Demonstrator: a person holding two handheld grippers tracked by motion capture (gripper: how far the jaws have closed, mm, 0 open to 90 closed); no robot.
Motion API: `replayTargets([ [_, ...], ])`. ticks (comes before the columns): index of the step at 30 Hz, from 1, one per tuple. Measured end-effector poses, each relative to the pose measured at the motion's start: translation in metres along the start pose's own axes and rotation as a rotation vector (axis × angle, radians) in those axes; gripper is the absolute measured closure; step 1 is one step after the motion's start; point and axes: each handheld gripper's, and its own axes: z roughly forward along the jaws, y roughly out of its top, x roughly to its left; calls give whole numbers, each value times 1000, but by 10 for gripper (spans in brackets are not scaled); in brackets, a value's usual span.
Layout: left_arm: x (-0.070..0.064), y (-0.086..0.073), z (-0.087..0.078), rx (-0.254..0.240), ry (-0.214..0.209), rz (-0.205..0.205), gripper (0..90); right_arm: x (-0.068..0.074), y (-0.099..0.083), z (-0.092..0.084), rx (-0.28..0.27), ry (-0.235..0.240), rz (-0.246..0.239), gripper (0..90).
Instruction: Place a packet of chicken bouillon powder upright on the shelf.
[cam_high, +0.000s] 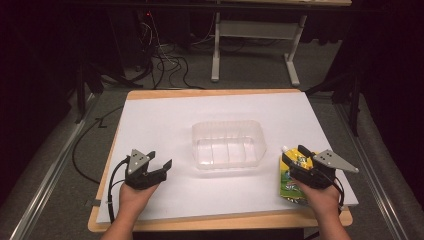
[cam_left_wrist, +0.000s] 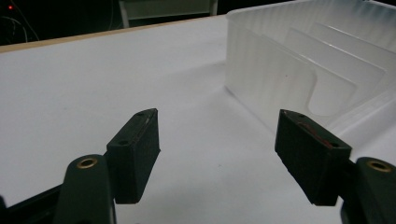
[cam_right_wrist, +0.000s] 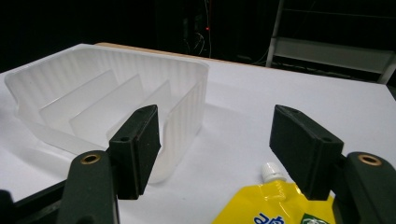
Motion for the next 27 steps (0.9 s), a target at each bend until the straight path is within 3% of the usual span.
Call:
replayTargets([
  [8, -9, 3, 4, 14, -33, 35, 306, -8, -8, -14, 9, -11, 5, 384],
  [12, -12, 6, 7, 24, -82, 31, 273, -7, -14, -26, 28, -23, 7, 417],
  [13, -14, 8, 8, 19, -68, 45, 256, -5, -19, -36, 27, -19, 20, 469],
  [15, -16, 11, 10, 7, -59, 45, 253, -5, -21, -40, 29, -14, 25, 489],
  [17, -17, 14, 12, -2, -63, 37, 241, -6, -29, -48, 52, 10, 48, 580],
  [19, -19, 16, 13, -11, -68, 35, 228, -7, -40, -55, 81, 24, 34, 680],
  [21, -20, 19, 14, -17, -77, 32, 225, -8, -43, -56, 87, 36, 44, 705],
  [24, -21, 22, 15, -42, -77, 26, 225, -10, -48, -60, 120, 73, 68, 883],
  [27, -20, 27, 20, -49, -69, 27, 225, -4, -50, -64, 146, 75, 56, 900],
])
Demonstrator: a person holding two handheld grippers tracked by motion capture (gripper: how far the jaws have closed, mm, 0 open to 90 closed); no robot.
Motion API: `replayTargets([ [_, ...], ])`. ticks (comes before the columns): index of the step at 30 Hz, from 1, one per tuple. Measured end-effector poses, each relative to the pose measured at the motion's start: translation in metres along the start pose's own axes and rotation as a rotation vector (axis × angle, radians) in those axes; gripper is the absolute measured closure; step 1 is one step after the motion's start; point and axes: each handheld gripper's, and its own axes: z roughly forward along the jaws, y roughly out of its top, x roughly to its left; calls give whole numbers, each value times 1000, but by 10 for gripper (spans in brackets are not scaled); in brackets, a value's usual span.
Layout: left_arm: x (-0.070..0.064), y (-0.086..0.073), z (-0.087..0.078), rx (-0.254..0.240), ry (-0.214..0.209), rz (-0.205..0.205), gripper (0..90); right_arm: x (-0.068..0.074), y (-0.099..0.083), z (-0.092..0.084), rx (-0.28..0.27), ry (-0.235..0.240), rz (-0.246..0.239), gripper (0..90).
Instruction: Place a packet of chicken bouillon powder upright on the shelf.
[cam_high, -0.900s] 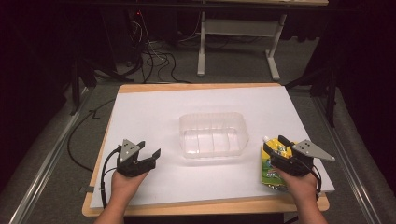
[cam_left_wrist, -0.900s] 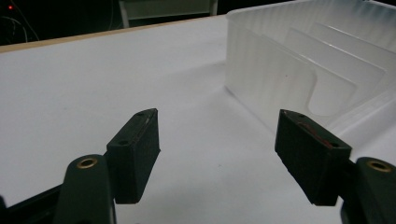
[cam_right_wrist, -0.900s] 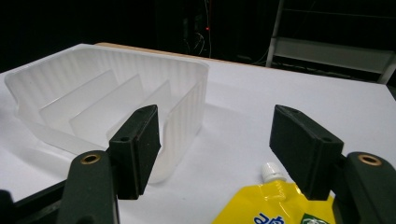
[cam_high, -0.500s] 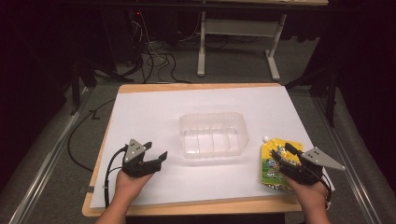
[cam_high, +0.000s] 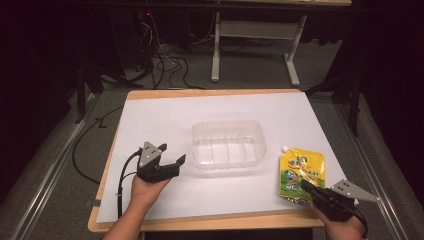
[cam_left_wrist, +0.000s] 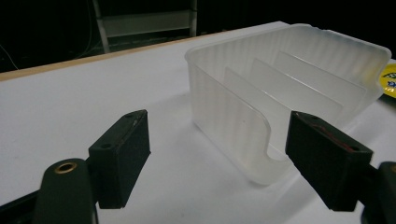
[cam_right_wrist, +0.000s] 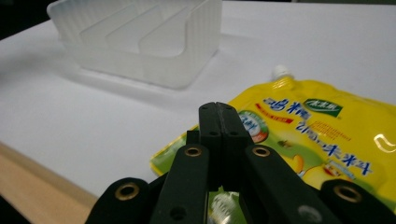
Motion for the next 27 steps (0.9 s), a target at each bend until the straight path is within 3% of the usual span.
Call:
replayTargets([
  [3, 4, 5, 4, 5, 22, 2, 219, 3, -5, -3, 24, 18, -9, 900],
  [8, 5, 7, 12, 5, 18, -31, 220, 3, -13, -8, 64, 33, -2, 900],
  [9, 5, 8, 13, 4, 18, -30, 219, 4, -16, -8, 96, 47, 5, 900],
  [15, -1, 11, 22, 13, -8, -7, 219, 9, -23, -5, 165, 67, -17, 900],
  [19, -1, 12, 21, 7, -11, -3, 219, 10, -27, 3, 225, 60, -19, 900],
  [27, 7, 7, 8, 3, 19, -20, 219, 16, -20, 20, 238, 51, -56, 900],
])
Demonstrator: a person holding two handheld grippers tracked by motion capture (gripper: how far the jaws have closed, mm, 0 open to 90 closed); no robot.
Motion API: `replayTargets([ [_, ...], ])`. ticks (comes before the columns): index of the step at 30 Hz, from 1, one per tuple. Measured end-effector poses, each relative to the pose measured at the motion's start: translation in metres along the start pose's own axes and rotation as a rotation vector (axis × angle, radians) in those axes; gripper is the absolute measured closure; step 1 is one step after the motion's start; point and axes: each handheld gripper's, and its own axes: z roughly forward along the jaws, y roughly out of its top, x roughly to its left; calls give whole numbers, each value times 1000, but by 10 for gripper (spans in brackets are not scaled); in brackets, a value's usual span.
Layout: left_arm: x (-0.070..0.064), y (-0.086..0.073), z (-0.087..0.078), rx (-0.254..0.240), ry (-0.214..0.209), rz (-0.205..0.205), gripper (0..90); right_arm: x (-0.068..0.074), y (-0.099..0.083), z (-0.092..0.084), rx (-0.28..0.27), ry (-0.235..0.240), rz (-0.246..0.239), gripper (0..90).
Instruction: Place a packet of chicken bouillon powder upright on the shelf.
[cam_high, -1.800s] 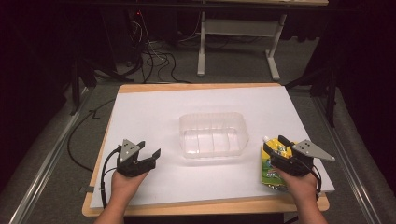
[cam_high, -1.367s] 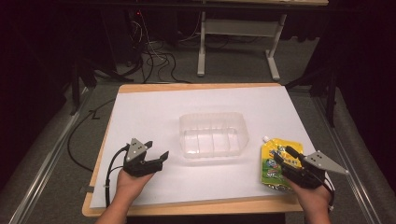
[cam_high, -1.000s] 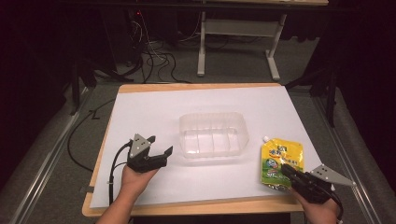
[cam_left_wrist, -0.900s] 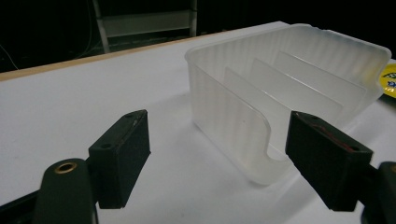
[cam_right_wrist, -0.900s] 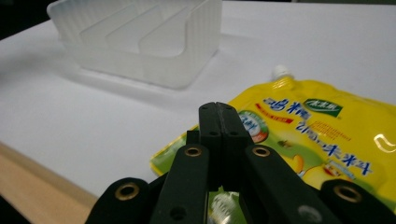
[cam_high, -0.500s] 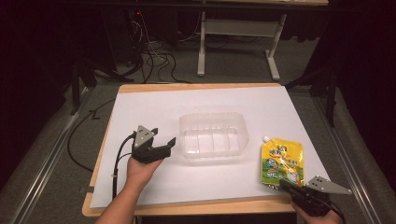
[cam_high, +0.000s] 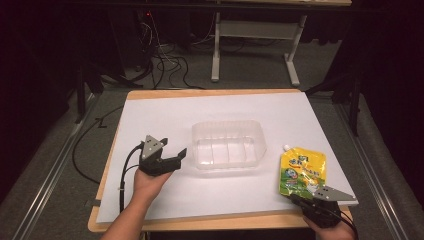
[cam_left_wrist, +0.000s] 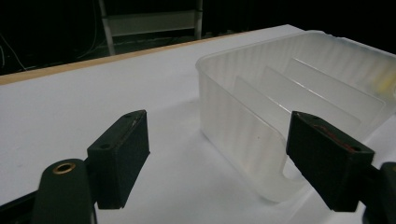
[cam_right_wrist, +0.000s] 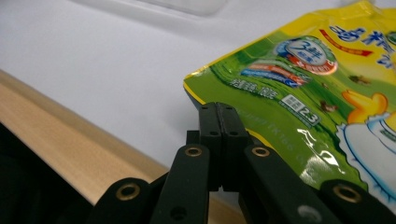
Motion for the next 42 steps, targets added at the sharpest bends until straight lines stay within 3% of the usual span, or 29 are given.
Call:
replayTargets([
  [10, 11, -8, -16, 5, 38, -33, 221, -5, 17, 17, -24, -27, -3, 900],
  [14, 9, -7, -13, 7, 25, -28, 223, -2, 12, 13, -9, -13, -1, 900],
  [20, 1, -2, 0, 18, -3, -7, 223, -8, 2, 6, 0, -50, 31, 900],
  [25, 3, -4, -2, 26, 9, 4, 222, -10, 6, 9, -9, -61, 32, 900],
  [30, 15, -11, -16, 33, 50, -21, 235, -10, 17, 19, -13, -59, 22, 900],
  [34, 33, -20, -31, 27, 86, -67, 248, -10, 26, 28, -9, -47, 14, 900],
  [36, 42, -28, -38, 35, 105, -80, 269, -8, 31, 30, -19, -13, -2, 900],
  [38, 48, -35, -44, 50, 119, -91, 279, -3, 41, 28, -80, 27, -40, 900],
  [40, 51, -37, -48, 48, 127, -92, 281, -3, 43, 27, -101, 21, -43, 900],
  [42, 54, -40, -53, 36, 133, -100, 292, -10, 51, 22, -170, -6, -36, 900],
])
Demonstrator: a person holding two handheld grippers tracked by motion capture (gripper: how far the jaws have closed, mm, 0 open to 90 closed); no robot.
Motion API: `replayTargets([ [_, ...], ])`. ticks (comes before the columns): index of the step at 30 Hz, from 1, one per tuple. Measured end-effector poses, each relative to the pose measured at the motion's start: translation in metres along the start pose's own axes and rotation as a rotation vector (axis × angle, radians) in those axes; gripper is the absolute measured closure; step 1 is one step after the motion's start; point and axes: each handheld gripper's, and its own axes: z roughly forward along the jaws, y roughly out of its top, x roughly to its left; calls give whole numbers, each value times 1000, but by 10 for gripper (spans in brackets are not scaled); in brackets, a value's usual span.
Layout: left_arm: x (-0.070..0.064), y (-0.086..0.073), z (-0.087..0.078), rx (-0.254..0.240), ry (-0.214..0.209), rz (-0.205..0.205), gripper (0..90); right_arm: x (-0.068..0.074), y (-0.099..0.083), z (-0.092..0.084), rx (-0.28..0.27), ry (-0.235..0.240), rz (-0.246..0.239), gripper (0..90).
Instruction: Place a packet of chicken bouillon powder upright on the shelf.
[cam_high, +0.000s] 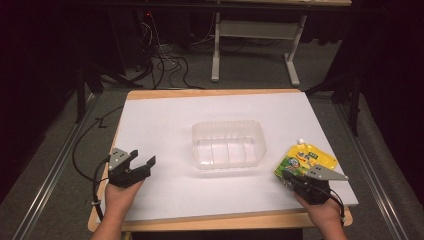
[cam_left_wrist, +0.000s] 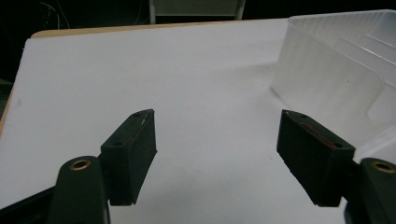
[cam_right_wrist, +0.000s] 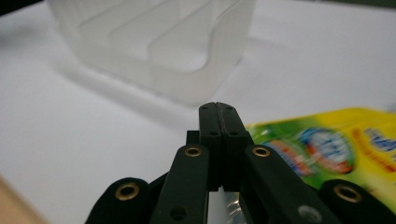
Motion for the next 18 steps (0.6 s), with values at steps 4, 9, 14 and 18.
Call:
replayTargets([
  [4, 4, -9, -4, -3, 2, -10, 323, -24, 5, -5, -91, -68, 37, 900],
  [9, -2, -19, 0, 36, 3, 8, 322, -63, 5, -5, -162, -178, 71, 898],
  [14, -7, -20, 7, 63, -5, 47, 325, -92, -7, 3, -160, -282, 55, 900],
  [18, -8, -18, 12, 59, -2, 55, 324, -106, -20, 8, -147, -310, 65, 900],
])
